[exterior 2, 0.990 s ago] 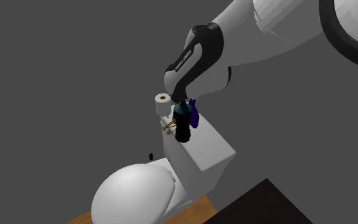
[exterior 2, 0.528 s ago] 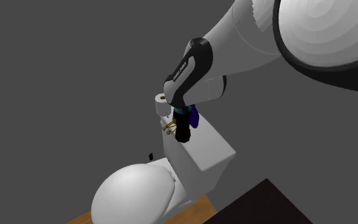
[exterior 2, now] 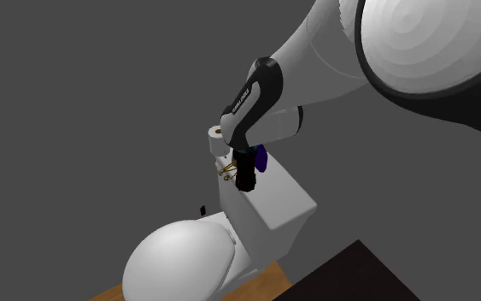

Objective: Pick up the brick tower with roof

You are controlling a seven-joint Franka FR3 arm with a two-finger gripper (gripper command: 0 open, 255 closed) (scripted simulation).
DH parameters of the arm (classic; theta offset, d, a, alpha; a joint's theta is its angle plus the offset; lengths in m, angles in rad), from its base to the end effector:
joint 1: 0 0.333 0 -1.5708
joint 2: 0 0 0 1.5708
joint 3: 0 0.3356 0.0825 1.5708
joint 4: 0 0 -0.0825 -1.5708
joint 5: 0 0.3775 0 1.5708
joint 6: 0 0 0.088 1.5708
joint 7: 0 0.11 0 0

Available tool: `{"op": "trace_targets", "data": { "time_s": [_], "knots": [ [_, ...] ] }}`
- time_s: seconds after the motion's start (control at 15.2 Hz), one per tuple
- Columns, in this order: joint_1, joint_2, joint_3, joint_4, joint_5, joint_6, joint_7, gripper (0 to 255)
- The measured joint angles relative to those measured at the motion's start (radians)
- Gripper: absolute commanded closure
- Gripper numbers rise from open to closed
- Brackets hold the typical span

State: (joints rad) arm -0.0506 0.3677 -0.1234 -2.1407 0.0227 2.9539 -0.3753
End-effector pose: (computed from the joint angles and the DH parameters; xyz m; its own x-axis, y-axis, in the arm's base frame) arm 0.6055 -0.1043 0.3013 0.8935 0.2189 0.3922 0.1553 -0.9699 0.1876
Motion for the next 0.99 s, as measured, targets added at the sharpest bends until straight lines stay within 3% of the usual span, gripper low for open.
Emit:
{"op": "trace_targets", "data": {
  "time_s": [0.4, 0.99],
  "knots": [
    [0.000, -0.003, 0.000, 0.000, 0.000, -0.005, 0.000, 255],
    [0.015, -0.089, -0.017, 0.008, -0.019, -0.099, 0.012, 255]
  ]
}}
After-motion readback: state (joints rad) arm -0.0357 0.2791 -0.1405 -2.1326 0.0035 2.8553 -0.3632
